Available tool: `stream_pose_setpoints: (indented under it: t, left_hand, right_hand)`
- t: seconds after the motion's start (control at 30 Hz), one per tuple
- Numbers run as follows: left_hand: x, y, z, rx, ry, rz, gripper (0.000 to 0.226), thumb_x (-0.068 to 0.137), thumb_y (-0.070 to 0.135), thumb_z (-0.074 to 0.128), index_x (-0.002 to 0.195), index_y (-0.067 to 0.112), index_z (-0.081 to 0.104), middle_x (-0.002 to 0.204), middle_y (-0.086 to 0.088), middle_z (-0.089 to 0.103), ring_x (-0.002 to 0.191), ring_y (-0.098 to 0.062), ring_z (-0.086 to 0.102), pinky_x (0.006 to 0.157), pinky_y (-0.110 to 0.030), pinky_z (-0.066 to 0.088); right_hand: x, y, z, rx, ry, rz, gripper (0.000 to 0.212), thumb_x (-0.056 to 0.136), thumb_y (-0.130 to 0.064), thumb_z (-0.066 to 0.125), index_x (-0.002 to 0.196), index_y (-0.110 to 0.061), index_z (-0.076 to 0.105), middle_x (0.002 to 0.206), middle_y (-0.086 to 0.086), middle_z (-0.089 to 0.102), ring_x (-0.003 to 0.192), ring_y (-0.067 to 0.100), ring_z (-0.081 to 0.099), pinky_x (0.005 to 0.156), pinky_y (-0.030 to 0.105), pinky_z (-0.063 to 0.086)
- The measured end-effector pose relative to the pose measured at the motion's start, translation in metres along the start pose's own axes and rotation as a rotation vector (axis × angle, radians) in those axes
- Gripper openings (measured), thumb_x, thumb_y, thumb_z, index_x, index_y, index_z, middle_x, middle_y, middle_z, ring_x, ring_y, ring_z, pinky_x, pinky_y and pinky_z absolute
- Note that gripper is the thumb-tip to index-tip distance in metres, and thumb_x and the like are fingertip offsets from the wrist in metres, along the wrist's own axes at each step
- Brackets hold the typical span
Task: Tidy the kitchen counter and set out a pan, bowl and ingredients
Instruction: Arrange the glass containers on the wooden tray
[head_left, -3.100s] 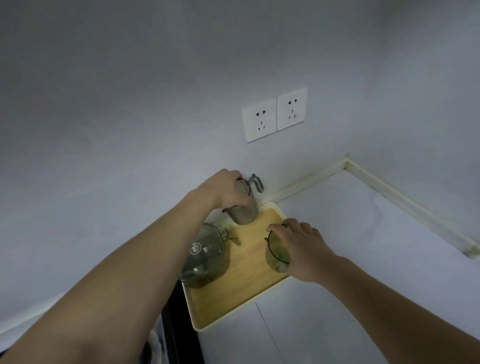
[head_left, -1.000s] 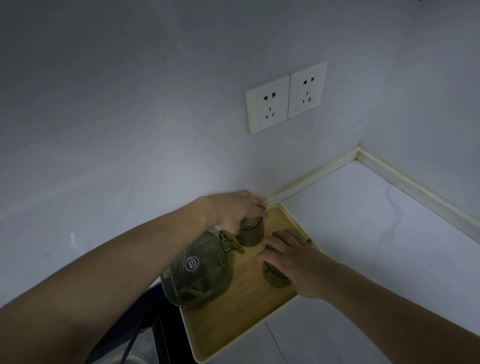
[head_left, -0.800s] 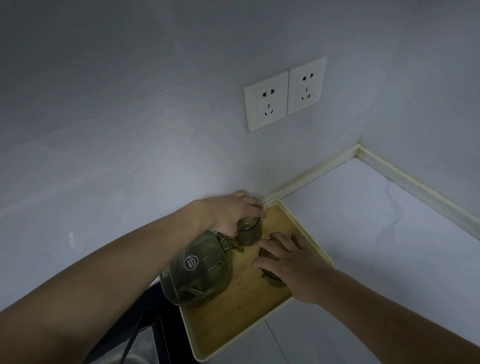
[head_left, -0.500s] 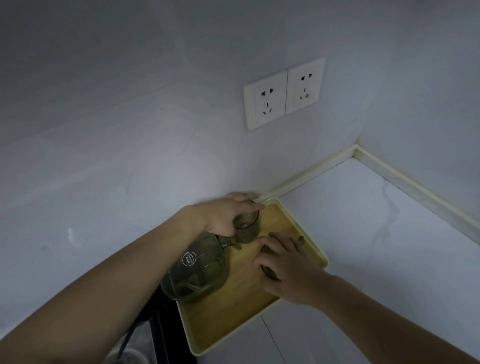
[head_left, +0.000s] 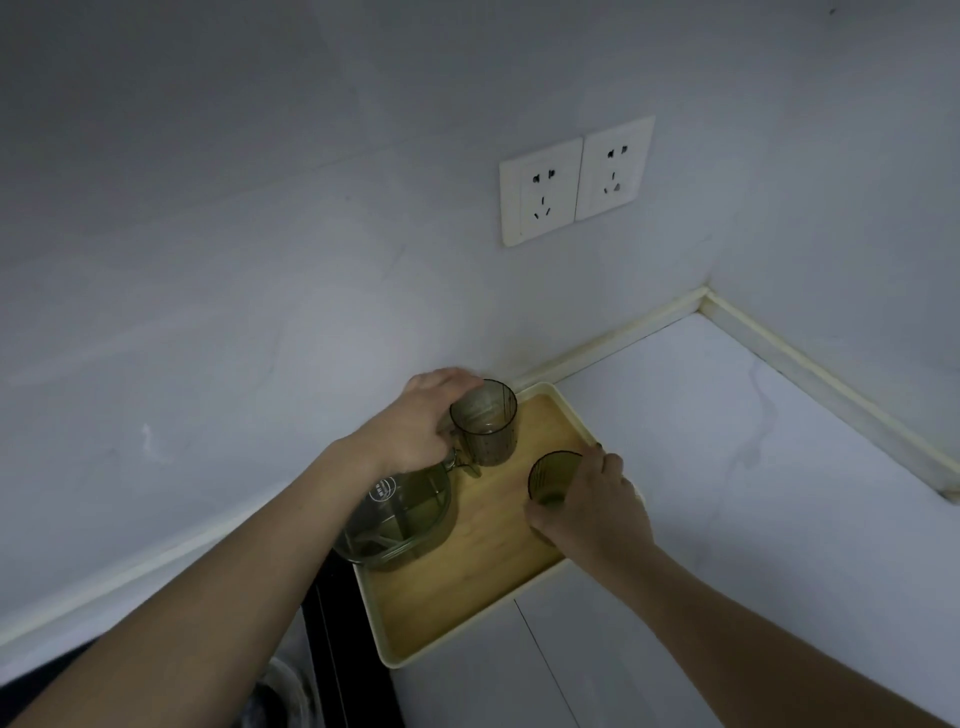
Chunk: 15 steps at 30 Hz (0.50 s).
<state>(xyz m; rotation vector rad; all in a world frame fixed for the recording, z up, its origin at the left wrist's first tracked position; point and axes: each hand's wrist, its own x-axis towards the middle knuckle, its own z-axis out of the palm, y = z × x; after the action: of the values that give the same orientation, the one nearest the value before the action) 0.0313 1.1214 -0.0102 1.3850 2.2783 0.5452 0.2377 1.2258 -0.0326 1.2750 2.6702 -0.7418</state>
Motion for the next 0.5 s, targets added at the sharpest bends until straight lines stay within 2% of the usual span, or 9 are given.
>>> stream_pose_setpoints:
  t: [0.1,0.23,0.3,0.4,0.5]
  left_hand:
    - [-0.003,0.005,0.003,0.059,-0.007,0.005,0.081,0.080,0.000,0.061,0.149,0.030,0.032,0.151,0.005,0.032,0.139,-0.021,0.019,0.109,-0.018,0.011]
    - [-0.007,0.016,0.009,0.185,-0.013,0.079,0.079,0.082,0.009,0.065,0.149,0.034,0.032,0.150,0.009,0.034,0.134,-0.019,0.021,0.109,-0.023,0.017]
    - [-0.012,0.023,0.018,0.325,-0.017,0.113,0.071,0.087,0.021,0.063,0.148,0.041,0.032,0.149,0.014,0.033,0.129,-0.019,0.023,0.101,-0.026,0.016]
    - [-0.018,0.027,0.034,0.449,-0.027,0.152,0.054,0.092,0.031,0.057,0.142,0.043,0.042,0.142,0.014,0.036,0.125,-0.019,0.027,0.087,-0.026,0.012]
    - [-0.021,0.028,0.041,0.528,0.018,0.155,0.033,0.090,0.036,0.056,0.123,0.038,0.062,0.133,0.010,0.041,0.120,-0.020,0.031,0.087,-0.029,0.014]
  right_hand:
    - [0.003,0.006,-0.008,-0.021,-0.078,-0.111,0.094,0.072,-0.052,0.068,0.144,-0.013,0.020,0.132,0.005,0.035,0.117,0.025,0.048,0.088,0.035,0.050]
    - [0.007,0.018,-0.027,-0.164,-0.311,-0.459,0.099,0.072,-0.043,0.073,0.150,-0.025,0.015,0.142,-0.002,0.024,0.128,0.024,0.039,0.097,0.035,0.047]
    - [0.009,0.019,-0.035,-0.235,-0.396,-0.599,0.094,0.074,-0.033,0.073,0.150,-0.030,0.016,0.147,-0.005,0.018,0.132,0.022,0.033,0.102,0.032,0.043]
    - [0.010,0.015,-0.038,-0.261,-0.465,-0.656,0.089,0.080,-0.026,0.069,0.150,-0.039,0.016,0.152,-0.006,0.011,0.138,0.024,0.026,0.105,0.034,0.039]
    - [0.011,0.015,-0.030,-0.221,-0.460,-0.615,0.089,0.081,-0.028,0.069,0.150,-0.041,0.014,0.152,-0.006,0.011,0.138,0.026,0.027,0.107,0.036,0.038]
